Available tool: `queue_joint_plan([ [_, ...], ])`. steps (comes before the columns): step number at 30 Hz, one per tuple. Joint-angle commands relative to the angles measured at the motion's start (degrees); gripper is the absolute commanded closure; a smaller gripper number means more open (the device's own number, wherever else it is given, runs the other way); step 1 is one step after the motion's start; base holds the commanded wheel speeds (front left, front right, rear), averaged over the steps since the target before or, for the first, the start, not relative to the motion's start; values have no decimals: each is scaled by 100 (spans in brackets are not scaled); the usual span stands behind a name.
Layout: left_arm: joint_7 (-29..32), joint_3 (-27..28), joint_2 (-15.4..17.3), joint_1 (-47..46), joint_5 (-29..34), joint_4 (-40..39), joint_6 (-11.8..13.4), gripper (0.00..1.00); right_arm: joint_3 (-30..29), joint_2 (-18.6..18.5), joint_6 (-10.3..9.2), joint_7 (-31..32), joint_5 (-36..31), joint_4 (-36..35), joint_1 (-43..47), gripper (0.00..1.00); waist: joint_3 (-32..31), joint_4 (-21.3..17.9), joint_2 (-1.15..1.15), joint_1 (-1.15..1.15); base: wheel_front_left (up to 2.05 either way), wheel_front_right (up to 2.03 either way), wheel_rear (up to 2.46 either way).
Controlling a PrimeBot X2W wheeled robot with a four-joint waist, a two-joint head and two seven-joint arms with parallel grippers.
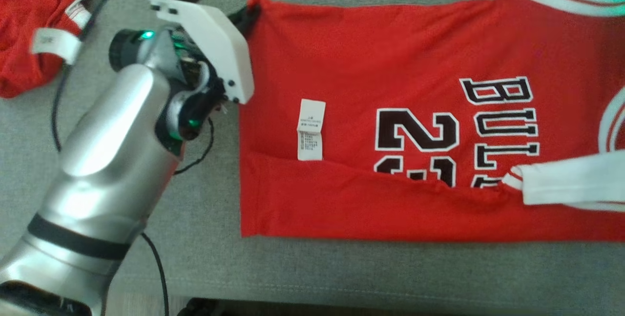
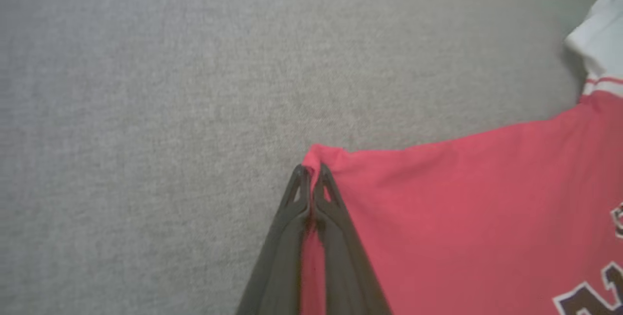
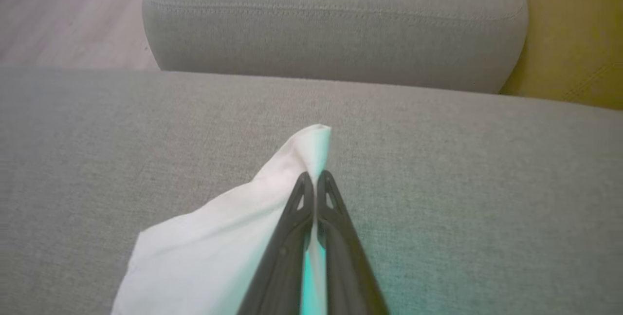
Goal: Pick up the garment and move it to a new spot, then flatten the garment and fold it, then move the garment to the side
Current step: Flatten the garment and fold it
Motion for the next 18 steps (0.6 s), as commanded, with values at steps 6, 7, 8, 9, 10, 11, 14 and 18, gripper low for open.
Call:
queue_joint_plan([
  [6,-235,565,457,147,-168,-494,135,100,140,-125,43,-181,381,-448,-35,100,-147,-186,0,-1,0,0,0],
  [7,-259,600,491,188,-180,-559,157,100,184,-176,43,-194,451,-529,23,100,-165,-210,0,-1,0,0,0],
  [8,-290,640,526,235,-194,-630,180,100,227,-218,43,-203,531,-622,94,100,-186,-243,0,-1,0,0,0],
  [9,-320,684,552,291,-223,-714,200,100,275,-270,43,-207,606,-730,172,100,-204,-276,0,-1,0,0,0],
  [10,-351,731,572,357,-262,-804,219,100,315,-326,43,-205,689,-848,256,100,-227,-308,0,-1,0,0,0],
  [11,-379,778,598,433,-299,-901,244,100,337,-370,43,-195,783,-972,348,100,-251,-347,0,-1,0,0,0],
  [14,-430,893,694,707,-405,-1256,310,100,474,-556,43,-77,1008,-1438,729,100,-319,-458,0,-1,0,0,0],
  [18,-508,1042,879,1162,-505,-1835,424,100,508,-760,43,131,1311,-2163,1421,100,-438,-604,0,-1,0,0,0],
])
